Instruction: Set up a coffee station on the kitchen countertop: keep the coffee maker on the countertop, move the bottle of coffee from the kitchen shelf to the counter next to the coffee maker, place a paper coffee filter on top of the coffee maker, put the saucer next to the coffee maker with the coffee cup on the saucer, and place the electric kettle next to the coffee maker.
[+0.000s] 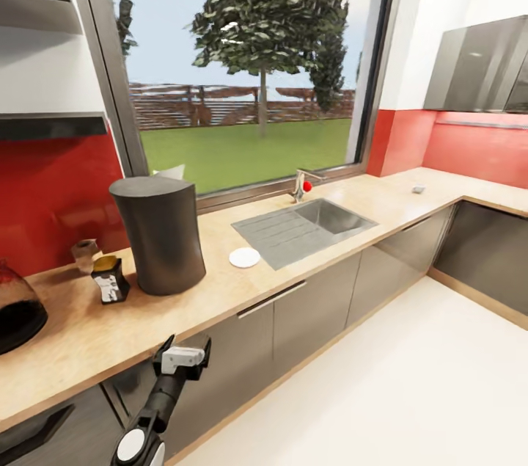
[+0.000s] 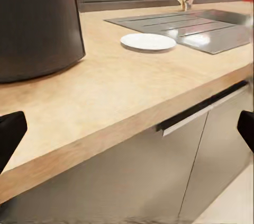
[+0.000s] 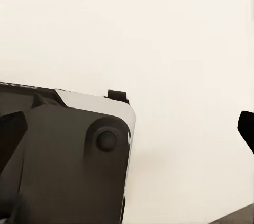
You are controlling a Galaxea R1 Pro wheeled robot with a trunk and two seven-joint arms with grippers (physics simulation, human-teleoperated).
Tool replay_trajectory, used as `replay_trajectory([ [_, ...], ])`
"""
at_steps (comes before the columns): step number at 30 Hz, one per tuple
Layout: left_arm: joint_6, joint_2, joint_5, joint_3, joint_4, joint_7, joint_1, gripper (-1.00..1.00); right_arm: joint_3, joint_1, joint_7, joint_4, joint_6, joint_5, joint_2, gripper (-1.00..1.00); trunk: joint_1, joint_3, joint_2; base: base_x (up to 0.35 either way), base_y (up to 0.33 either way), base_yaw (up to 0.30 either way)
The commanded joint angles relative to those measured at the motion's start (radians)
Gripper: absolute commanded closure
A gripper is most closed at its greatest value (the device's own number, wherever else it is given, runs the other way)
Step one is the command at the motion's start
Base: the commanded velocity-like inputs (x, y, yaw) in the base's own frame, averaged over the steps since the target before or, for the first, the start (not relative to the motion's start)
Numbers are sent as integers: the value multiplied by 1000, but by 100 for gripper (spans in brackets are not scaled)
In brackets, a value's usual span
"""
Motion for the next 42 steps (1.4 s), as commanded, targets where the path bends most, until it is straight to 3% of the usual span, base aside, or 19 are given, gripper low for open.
replay_trajectory([
  [1, -2, 0, 2, -1, 7, -2, 6, -100, -7, -1, -2, 2, -4, 10, 0, -100, 1, -2, -2, 0, 0, -299],
  [18, 3, 11, -9, -18, 253, -24, 167, -100, -5, -1, -2, 5, -4, 10, 0, -100, 1, -2, -2, 0, 0, -299],
  [19, 9, 17, -14, -13, 322, -20, 177, -100, -5, -1, -2, 5, -4, 10, 0, -100, 1, -2, -2, 0, 0, -279],
  [23, 17, 44, -17, -9, 461, -14, 180, -100, -5, -1, -2, 4, -4, 10, 1, -100, 1, -2, -2, 0, 0, -261],
  [25, 32, 57, -17, -8, 584, -11, 178, -100, -5, -1, -3, 4, -3, 10, 2, -100, 1, -2, -2, 0, 0, -231],
  [26, 48, 62, -17, -8, 717, -1, 177, -100, -6, -1, -4, 3, -3, 10, 2, -100, 1, -2, -2, 0, 0, -138],
  [29, 57, 64, -17, -9, 865, 28, 176, -100, -11, -1, -6, 2, -2, 9, 2, -100, 1, -2, -2, 0, 0, -63],
  [32, 60, 63, -18, -10, 943, 60, 175, -100, -34, -1, -6, 2, -1, 9, 2, -100, 1, -2, -2, 0, 0, -24],
  [34, 67, 62, -18, -13, 993, 105, 177, -100, -87, -1, -8, 1, -1, 10, 2, -100, 1, -2, -2, 0, 0, -10],
  [36, 111, 61, -15, -13, 1064, 192, 182, -100, -151, -1, -8, 2, 0, 11, 2, -100, 1, -2, -2, 0, 0, -54],
  [42, 128, 68, -13, -10, 1118, 244, 185, -100, -163, -1, -7, 5, 1, 12, 2, -100, 1, -2, -2, 0, 0, -76],
])
